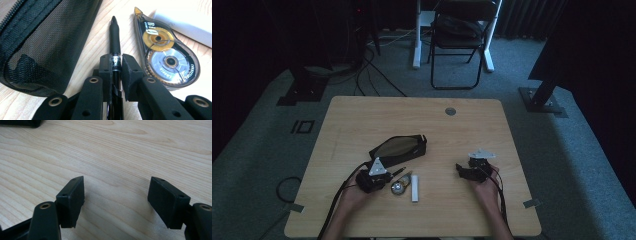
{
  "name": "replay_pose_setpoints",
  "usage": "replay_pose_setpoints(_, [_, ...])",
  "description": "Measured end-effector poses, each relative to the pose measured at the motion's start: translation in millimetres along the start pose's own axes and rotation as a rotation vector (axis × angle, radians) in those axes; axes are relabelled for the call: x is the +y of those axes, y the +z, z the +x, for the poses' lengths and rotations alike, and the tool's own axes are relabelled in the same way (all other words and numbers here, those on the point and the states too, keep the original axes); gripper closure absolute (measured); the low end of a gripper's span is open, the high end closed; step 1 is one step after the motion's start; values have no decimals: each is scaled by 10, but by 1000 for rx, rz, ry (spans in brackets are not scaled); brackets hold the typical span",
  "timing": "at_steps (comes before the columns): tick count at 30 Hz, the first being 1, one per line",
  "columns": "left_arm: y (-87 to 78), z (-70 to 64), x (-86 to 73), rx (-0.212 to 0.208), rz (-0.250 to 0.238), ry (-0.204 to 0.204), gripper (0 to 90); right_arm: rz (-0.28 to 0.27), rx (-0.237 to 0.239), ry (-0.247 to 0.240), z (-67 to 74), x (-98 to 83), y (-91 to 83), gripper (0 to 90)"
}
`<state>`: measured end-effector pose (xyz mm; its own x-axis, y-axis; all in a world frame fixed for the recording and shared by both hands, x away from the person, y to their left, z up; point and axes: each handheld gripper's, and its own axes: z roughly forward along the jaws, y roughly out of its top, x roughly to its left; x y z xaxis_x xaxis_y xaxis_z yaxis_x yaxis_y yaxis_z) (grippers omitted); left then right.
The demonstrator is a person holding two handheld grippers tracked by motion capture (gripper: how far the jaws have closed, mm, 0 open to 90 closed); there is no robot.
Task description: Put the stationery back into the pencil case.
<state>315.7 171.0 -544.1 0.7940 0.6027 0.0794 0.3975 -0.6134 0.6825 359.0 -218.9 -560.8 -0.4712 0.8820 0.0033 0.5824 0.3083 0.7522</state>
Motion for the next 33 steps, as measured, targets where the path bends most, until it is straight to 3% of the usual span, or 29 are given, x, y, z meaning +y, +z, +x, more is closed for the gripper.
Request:
replay_pose_setpoints(11, [-111,-3,31,0,-44,2,794,0,16,-17,-26,-7,-6,288])
replay_pose_setpoints(33, [-312,-75,240,-2,-94,58,794,1,16,-17,-16,-5,-5,279])
